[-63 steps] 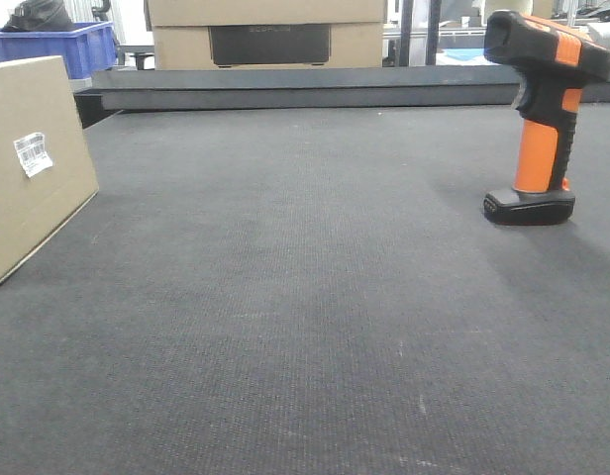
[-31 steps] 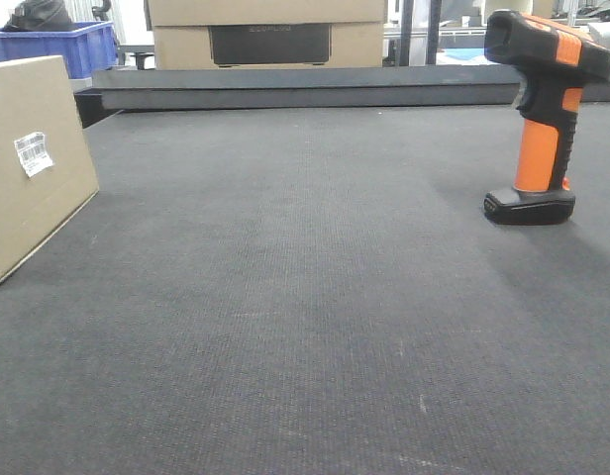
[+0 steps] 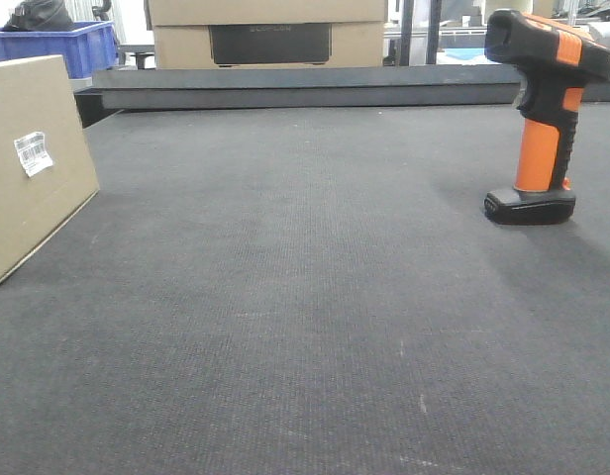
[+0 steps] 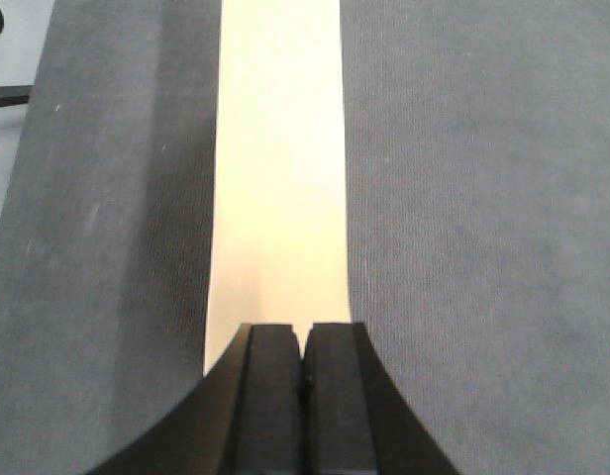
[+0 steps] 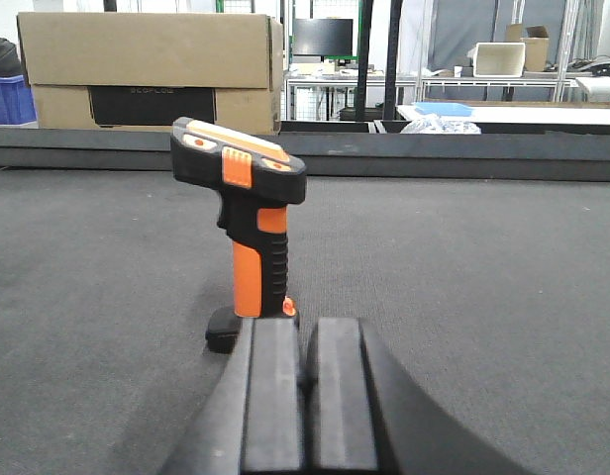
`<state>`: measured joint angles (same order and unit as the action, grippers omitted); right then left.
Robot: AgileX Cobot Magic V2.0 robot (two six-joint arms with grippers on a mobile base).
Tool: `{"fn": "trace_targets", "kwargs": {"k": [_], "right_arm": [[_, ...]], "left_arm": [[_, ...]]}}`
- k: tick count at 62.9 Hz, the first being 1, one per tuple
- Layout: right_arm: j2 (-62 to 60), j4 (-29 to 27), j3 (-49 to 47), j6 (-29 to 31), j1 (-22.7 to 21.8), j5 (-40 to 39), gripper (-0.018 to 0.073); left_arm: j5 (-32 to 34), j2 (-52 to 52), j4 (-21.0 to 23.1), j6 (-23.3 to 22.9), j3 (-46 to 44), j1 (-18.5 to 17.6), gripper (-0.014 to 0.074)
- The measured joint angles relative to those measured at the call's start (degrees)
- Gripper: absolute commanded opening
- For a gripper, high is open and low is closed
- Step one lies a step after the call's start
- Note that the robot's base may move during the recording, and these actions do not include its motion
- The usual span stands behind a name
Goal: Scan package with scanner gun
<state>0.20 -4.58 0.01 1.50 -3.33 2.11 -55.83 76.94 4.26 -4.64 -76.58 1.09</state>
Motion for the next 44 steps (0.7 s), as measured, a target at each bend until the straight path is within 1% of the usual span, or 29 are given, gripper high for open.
{"fn": "trace_targets", "kwargs": {"k": [8, 11, 15, 23, 24, 31, 33, 37, 44], "right_arm": [[0.0, 0.0, 0.0, 0.0, 0.0, 0.0, -0.0168], [0.0, 0.0, 0.0, 0.0, 0.0, 0.0, -0.0168], [0.0, 0.0, 0.0, 0.0, 0.0, 0.0, -0.0168], [0.0, 0.0, 0.0, 0.0, 0.0, 0.0, -0.0168], [0.0, 0.0, 0.0, 0.0, 0.0, 0.0, -0.0168], [0.0, 0.0, 0.0, 0.0, 0.0, 0.0, -0.0168], [0.0, 0.0, 0.0, 0.0, 0.0, 0.0, -0.0168], [0.0, 0.0, 0.0, 0.0, 0.0, 0.0, -0.0168], [0.0, 0.0, 0.0, 0.0, 0.0, 0.0, -0.0168]], "left_arm": [[-1.19, 4.7, 0.0, 0.0, -3.77, 0.0, -0.0109], [-1.73, 5.84, 0.0, 0.0, -4.37, 0.0, -0.0094], [-2.04, 6.75, 0.0, 0.0, -4.71, 0.0, -0.0028], [-2.32, 7.18, -0.56, -0.1, -4.82, 0.0, 0.0219], [-2.32, 7.18, -0.71, -0.1, -4.83, 0.0, 0.0261], [-2.32, 7.18, -0.84, -0.1, -4.95, 0.0, 0.0455], [-2.09, 7.18, -0.84, -0.1, -4.95, 0.0, 0.0496], [-1.98, 7.3, -0.93, -0.1, -4.95, 0.0, 0.0548], [-1.85, 7.98, -0.82, -0.1, -4.95, 0.0, 0.0563]]}}
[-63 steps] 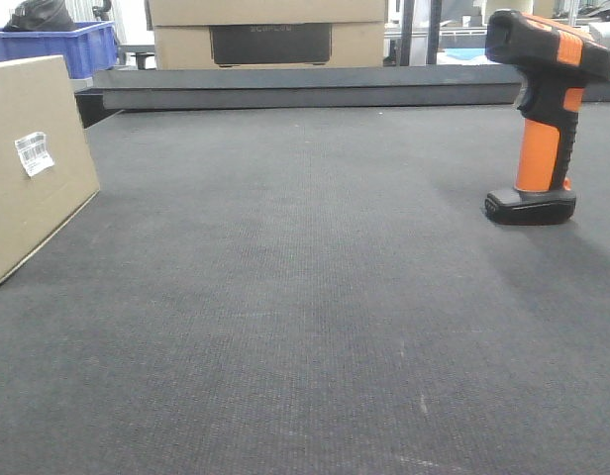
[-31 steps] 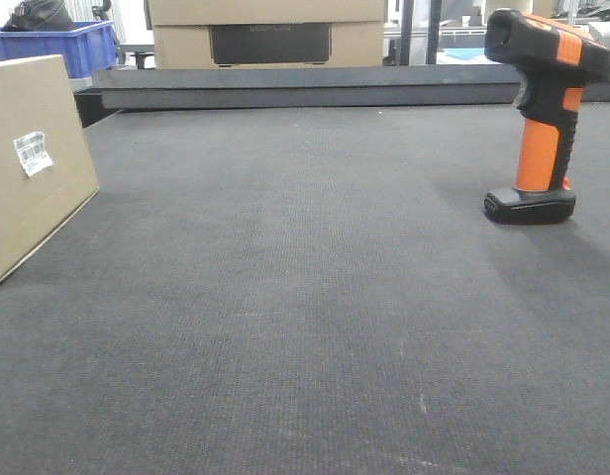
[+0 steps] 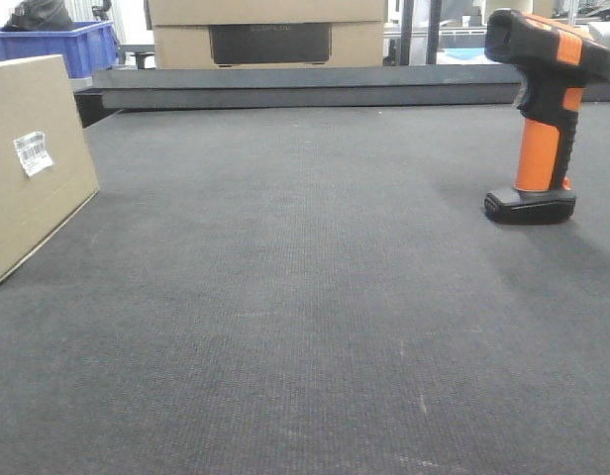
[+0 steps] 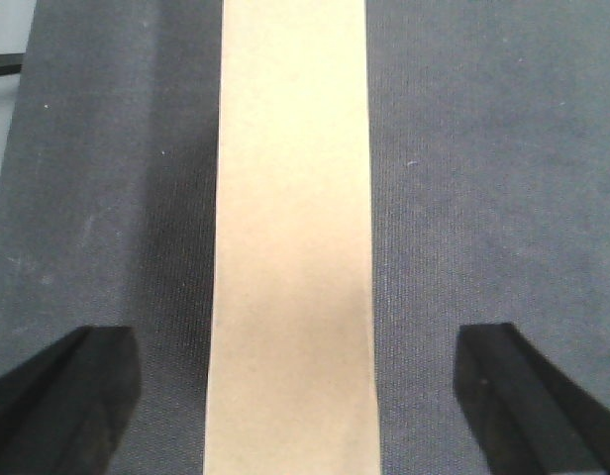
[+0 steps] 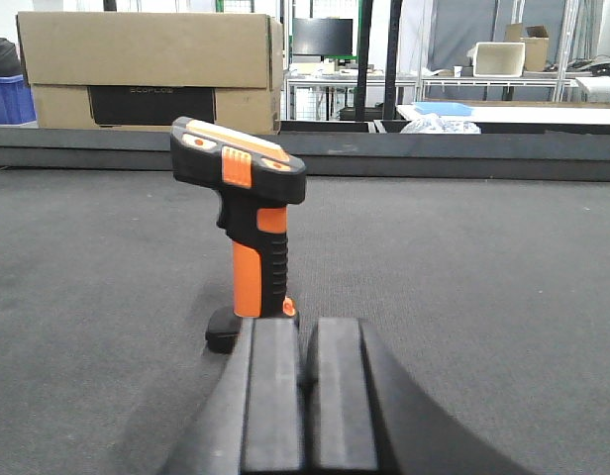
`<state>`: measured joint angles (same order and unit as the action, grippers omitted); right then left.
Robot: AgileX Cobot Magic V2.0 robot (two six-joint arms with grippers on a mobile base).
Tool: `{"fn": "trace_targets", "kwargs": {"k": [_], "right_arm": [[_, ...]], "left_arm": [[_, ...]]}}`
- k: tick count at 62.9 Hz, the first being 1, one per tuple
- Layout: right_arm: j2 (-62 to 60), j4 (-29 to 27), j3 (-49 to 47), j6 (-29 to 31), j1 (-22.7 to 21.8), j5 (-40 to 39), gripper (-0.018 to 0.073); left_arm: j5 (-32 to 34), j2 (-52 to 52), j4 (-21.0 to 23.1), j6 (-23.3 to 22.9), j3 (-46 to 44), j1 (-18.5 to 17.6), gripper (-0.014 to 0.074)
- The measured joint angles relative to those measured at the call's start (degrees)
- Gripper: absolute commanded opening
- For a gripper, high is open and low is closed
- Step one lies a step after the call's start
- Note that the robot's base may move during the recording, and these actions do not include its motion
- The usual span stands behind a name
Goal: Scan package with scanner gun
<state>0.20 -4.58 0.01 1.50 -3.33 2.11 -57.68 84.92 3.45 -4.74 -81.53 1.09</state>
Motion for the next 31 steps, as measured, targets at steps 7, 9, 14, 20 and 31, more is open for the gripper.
{"fn": "trace_targets", "kwargs": {"k": [7, 9, 14, 20, 31], "right_arm": [[0.0, 0.0, 0.0, 0.0, 0.0, 0.0, -0.0168], [0.0, 0.0, 0.0, 0.0, 0.0, 0.0, -0.0168], [0.0, 0.0, 0.0, 0.0, 0.0, 0.0, -0.0168], [0.0, 0.0, 0.0, 0.0, 0.0, 0.0, -0.0168], [0.0, 0.0, 0.0, 0.0, 0.0, 0.0, -0.0168]], "left_arm": [[0.12, 1.28, -0.33, 0.0, 0.0, -0.88, 0.0563], [0.12, 1.79, -1.15, 0.0, 0.0, -1.53, 0.0563], [0.24, 3.11, -3.45, -1.15, 0.0, -3.28, 0.0563], [0.24, 4.52, -4.9, -4.94, 0.0, -4.21, 0.056], [-0.55, 5.44, -6.23, -7.01, 0.0, -4.21, 0.0559]]}}
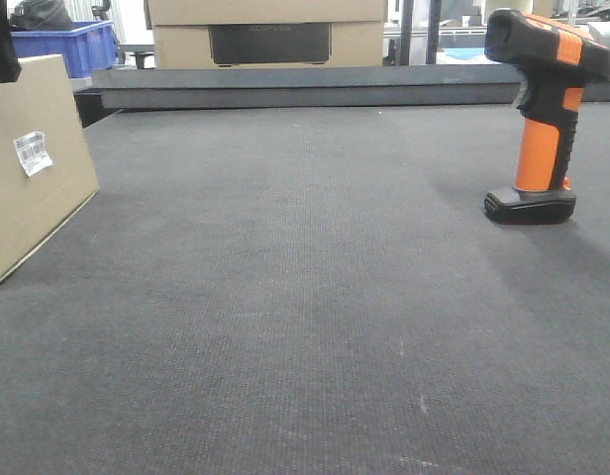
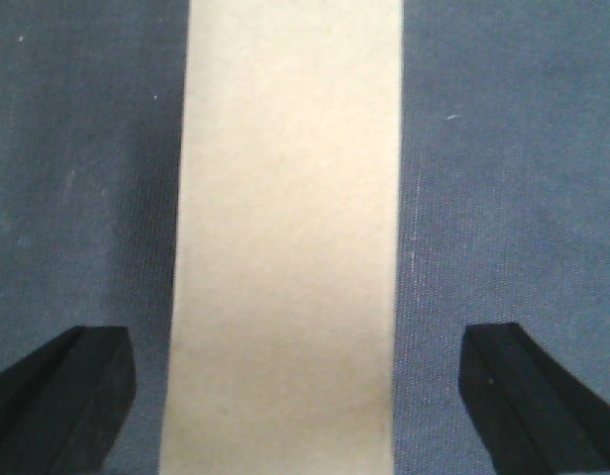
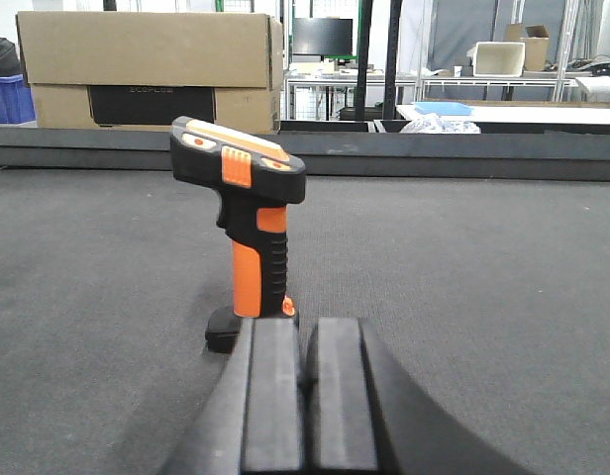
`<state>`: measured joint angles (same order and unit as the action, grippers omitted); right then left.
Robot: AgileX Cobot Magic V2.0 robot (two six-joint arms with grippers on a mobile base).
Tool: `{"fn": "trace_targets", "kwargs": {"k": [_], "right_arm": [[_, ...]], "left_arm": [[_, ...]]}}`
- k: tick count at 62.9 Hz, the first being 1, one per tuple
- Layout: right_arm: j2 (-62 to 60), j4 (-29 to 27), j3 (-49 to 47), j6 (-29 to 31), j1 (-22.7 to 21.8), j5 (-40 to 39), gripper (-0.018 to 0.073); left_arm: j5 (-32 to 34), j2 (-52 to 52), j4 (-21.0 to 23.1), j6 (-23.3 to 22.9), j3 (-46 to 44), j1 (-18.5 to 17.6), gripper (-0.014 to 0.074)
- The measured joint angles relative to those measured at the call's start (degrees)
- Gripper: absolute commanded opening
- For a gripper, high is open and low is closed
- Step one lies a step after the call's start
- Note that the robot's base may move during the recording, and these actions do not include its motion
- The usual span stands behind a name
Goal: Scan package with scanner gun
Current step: 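Grasp the cardboard box from above with the left gripper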
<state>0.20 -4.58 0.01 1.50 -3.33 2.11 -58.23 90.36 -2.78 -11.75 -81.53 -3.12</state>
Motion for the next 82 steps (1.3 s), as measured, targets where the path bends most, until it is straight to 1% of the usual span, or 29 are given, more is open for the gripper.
{"fn": "trace_targets", "kwargs": {"k": [17, 26, 36, 42, 48, 56, 63, 68, 74, 77, 82], "right_arm": [[0.0, 0.0, 0.0, 0.0, 0.0, 0.0, -0.0168], [0.0, 0.0, 0.0, 0.0, 0.0, 0.0, -0.0168], [0.0, 0.0, 0.0, 0.0, 0.0, 0.0, -0.0168], [0.0, 0.0, 0.0, 0.0, 0.0, 0.0, -0.0168], [0.0, 0.0, 0.0, 0.0, 0.0, 0.0, -0.0168], [0.0, 0.0, 0.0, 0.0, 0.0, 0.0, -0.0168], [0.0, 0.0, 0.0, 0.0, 0.0, 0.0, -0.0168], [0.0, 0.0, 0.0, 0.0, 0.0, 0.0, -0.0168], [0.0, 0.0, 0.0, 0.0, 0.0, 0.0, -0.0168], [0.0, 0.0, 0.0, 0.0, 0.0, 0.0, -0.0168], [0.0, 0.0, 0.0, 0.0, 0.0, 0.0, -0.0168]], "left_arm": [[-0.87, 0.85, 0.0, -0.31, 0.0, 0.0, 0.0555], [-1.56, 2.75, 0.0, -0.21, 0.0, 0.0, 0.0519], [-1.68, 4.51, 0.0, 0.85, 0.0, 0.0, 0.0439], [-1.68, 5.01, 0.0, 1.22, 0.0, 0.0, 0.0329], [-2.13, 5.14, 0.0, 2.1, 0.0, 0.0, 0.0184], [-2.31, 5.14, 0.0, 2.49, -0.11, 0.0, -0.0105], [-2.66, 5.14, 0.63, 2.67, -0.23, 0.0, -0.0111], [-4.09, 5.14, 2.78, 2.6, -0.92, 0.0, -0.0111], [-5.22, 5.14, 6.51, 2.6, -2.79, -0.45, -0.0111], [-5.34, 4.89, 9.03, 2.6, -3.62, -1.59, -0.0111], [-2.98, 4.3, 13.81, 2.48, -4.37, -3.95, -0.0111]]}}
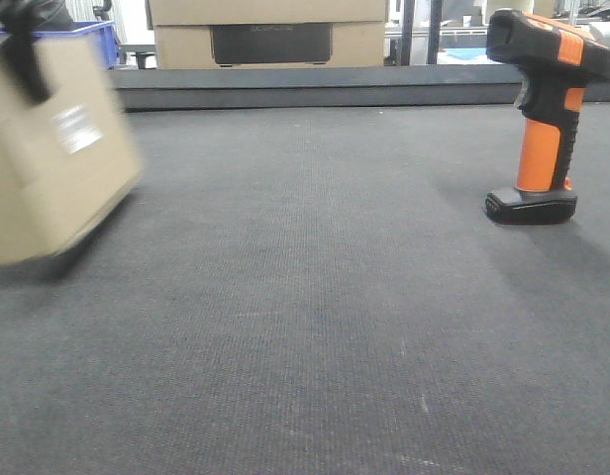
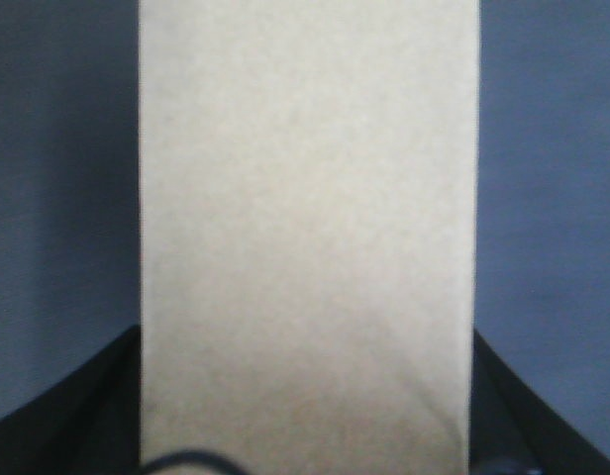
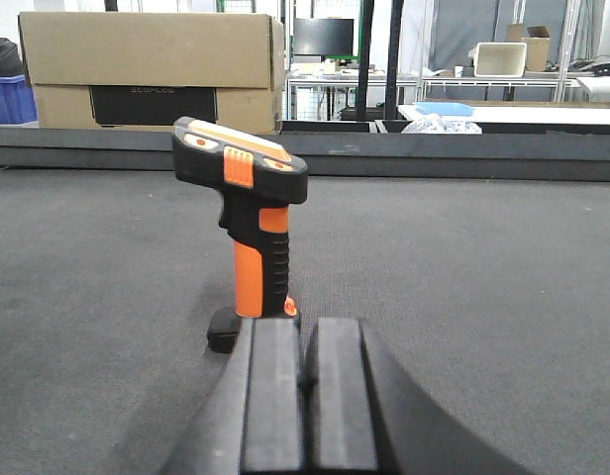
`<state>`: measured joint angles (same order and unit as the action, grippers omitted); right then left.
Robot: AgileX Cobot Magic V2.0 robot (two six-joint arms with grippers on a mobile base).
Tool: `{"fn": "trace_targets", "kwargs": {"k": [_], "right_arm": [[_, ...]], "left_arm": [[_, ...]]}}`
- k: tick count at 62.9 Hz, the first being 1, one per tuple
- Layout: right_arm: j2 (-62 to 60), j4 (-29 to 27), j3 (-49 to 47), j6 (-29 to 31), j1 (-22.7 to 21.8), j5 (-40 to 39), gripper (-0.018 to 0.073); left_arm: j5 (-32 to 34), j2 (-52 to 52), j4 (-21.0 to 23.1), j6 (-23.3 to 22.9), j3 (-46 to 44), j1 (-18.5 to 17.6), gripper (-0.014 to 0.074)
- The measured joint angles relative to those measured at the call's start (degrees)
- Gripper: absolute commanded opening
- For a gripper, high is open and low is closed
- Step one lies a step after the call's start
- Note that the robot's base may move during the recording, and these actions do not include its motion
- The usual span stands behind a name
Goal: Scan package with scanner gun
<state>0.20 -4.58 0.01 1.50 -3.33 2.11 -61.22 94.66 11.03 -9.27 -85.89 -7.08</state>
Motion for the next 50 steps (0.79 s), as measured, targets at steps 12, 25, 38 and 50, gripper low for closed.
{"fn": "trace_targets", "kwargs": {"k": [12, 25, 38, 50], "right_arm": [[0.0, 0.0, 0.0, 0.0, 0.0, 0.0, -0.0168], [0.0, 0.0, 0.0, 0.0, 0.0, 0.0, -0.0168], [0.0, 0.0, 0.0, 0.0, 0.0, 0.0, -0.0168], [-0.1, 0.0, -0.01, 0.0, 0.0, -6.17, -0.0168]], "left_arm": [[8.73, 0.1, 8.14, -3.36, -0.41, -7.48, -0.0111], [12.73, 3.14, 11.81, -6.88, -0.41, -12.06, -0.0111], [13.83, 5.39, 12.77, -7.23, -0.41, -14.09, -0.0111], [14.18, 5.5, 12.79, -7.26, -0.41, -14.02, -0.0111]]}}
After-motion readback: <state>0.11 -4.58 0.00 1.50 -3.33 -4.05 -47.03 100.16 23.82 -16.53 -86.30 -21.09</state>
